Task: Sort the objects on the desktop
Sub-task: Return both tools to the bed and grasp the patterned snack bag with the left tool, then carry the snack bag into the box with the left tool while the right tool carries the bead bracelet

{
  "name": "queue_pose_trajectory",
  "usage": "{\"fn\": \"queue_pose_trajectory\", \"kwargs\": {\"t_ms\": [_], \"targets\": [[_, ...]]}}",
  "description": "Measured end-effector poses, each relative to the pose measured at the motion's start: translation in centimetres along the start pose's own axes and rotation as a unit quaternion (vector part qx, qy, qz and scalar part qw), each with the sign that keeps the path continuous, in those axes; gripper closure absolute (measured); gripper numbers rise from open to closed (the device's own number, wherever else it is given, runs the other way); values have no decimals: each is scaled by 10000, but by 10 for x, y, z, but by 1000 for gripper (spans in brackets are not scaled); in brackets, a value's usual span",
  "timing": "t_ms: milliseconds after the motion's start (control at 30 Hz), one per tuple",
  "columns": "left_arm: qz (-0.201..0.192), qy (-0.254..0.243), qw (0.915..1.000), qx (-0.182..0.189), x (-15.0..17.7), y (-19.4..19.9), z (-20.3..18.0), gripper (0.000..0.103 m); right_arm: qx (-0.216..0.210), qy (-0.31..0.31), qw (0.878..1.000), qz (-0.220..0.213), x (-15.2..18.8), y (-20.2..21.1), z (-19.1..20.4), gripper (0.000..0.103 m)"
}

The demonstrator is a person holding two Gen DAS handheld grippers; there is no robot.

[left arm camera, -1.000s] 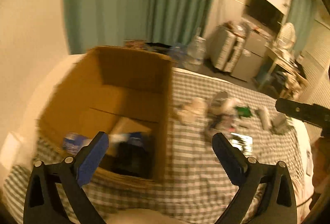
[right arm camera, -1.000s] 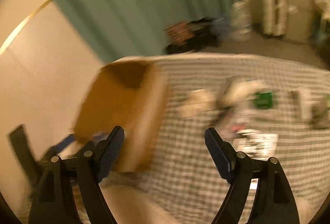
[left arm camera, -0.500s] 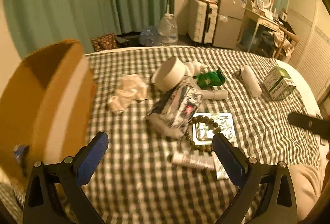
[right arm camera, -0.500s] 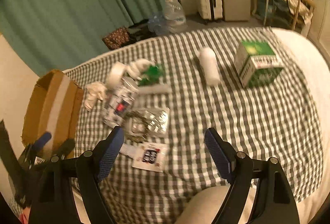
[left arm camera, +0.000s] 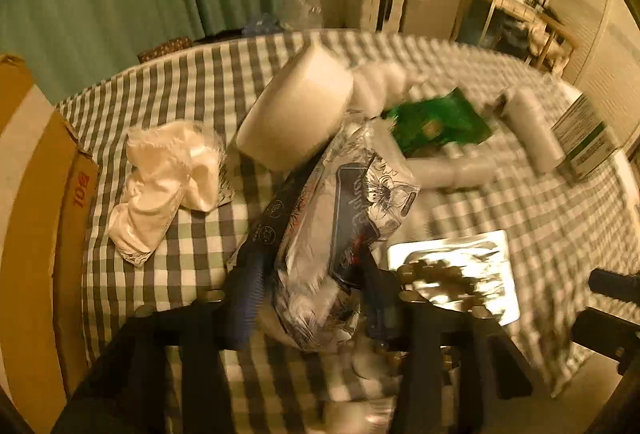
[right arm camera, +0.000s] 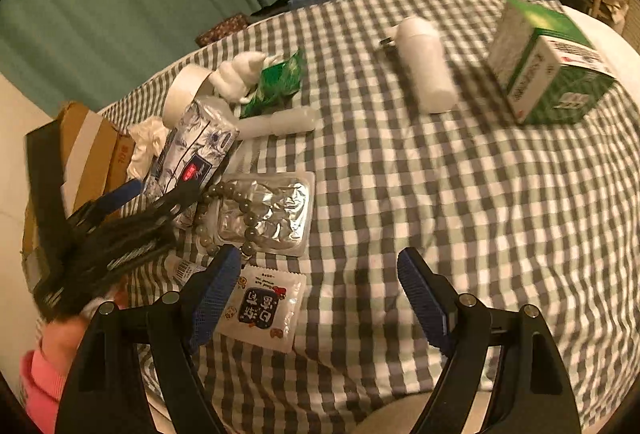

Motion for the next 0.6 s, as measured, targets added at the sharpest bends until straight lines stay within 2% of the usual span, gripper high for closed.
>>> {"fn": "queue_pose_trajectory", "kwargs": {"t_ms": [33, 133, 200, 233, 300, 333, 433, 500, 600], "targets": [[-107, -25, 9999, -15, 1, 3, 1, 76, 14, 54, 10000, 43, -1, -4, 1, 22], [-428, -49, 9990, -67, 7, 19, 6, 78, 30, 201, 9997, 125, -1, -15, 6, 24], [-508, 150, 9986, 19, 13, 30, 16, 78, 28, 354, 9991, 210, -3, -25, 13, 33], [-512, 257, 9983, 97, 16, 35, 20, 78, 48, 441, 9987, 271, -4, -30, 17, 35], [-505, 376, 9979, 172, 19, 42, 28, 78, 80, 601, 9973, 410, -8, -44, 25, 48], [-507, 391, 9978, 171, 20, 44, 31, 78, 57, 651, 9967, 476, -10, -51, 29, 51], [-441, 513, 9975, 189, 25, 44, 43, 78, 14, 688, 9955, 644, -13, -69, 35, 55], [-325, 621, 9973, 230, 27, 40, 50, 78, 334, 904, 9930, 684, -14, -77, 38, 58], [-247, 696, 9971, 185, 25, 41, 53, 78, 794, 1198, 9874, 664, -11, -76, 36, 87]]}}
Point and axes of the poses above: each gripper's, at about its wrist camera, not at the fingertips, and y roughly against the way its jaws point, z to its left, x to its underside, the point moved 6 cm from there along -y, roughly the way its jaws point, and after that the axes turned 15 degrees about -x, right-handed, at the moved point
